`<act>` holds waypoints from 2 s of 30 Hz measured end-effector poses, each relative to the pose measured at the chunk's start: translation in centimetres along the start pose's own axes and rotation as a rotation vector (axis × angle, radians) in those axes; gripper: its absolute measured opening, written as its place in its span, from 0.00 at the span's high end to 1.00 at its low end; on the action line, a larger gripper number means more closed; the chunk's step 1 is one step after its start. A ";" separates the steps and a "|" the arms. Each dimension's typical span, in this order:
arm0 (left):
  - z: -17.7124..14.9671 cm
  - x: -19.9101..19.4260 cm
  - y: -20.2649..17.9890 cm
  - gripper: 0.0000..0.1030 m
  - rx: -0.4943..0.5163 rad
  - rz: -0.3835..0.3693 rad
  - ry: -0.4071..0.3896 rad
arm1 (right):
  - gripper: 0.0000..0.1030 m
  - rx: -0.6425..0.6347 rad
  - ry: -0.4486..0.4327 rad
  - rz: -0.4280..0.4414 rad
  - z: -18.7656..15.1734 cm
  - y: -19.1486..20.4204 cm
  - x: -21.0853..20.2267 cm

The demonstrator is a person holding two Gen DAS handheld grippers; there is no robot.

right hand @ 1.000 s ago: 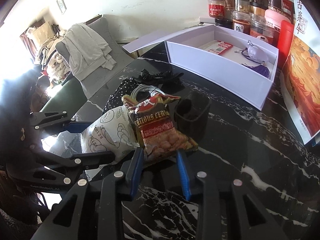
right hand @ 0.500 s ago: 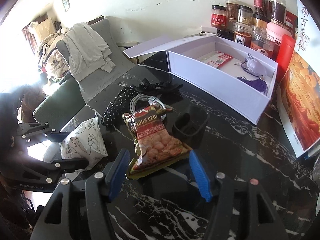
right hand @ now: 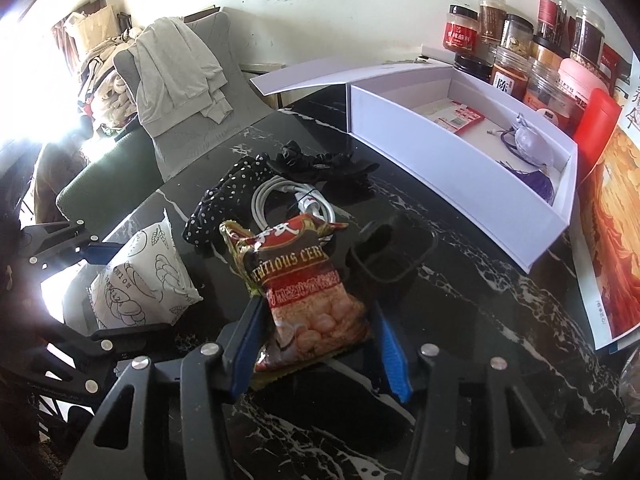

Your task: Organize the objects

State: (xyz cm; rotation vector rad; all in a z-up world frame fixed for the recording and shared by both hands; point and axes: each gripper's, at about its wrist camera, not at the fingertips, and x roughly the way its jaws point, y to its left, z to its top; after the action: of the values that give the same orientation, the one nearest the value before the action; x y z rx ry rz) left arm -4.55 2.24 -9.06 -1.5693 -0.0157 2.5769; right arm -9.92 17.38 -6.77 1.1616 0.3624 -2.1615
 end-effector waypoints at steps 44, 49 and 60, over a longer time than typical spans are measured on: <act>0.2 0.9 -11.4 0.32 0.265 -0.096 0.000 | 0.37 0.073 0.043 -0.114 -9.3 -4.5 -6.5; 0.5 1.3 -11.6 0.26 0.286 -0.088 0.002 | 0.35 0.085 0.051 -0.087 -9.4 -5.0 -5.8; 0.6 1.2 -11.5 0.41 0.271 -0.081 -0.031 | 0.46 0.080 0.025 -0.109 -9.6 -4.6 -5.6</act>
State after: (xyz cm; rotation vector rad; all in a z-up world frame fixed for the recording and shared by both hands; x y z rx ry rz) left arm -4.48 13.82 -9.00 -1.4017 0.2502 2.4207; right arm -4.55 28.06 -7.86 1.2400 0.3600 -2.2756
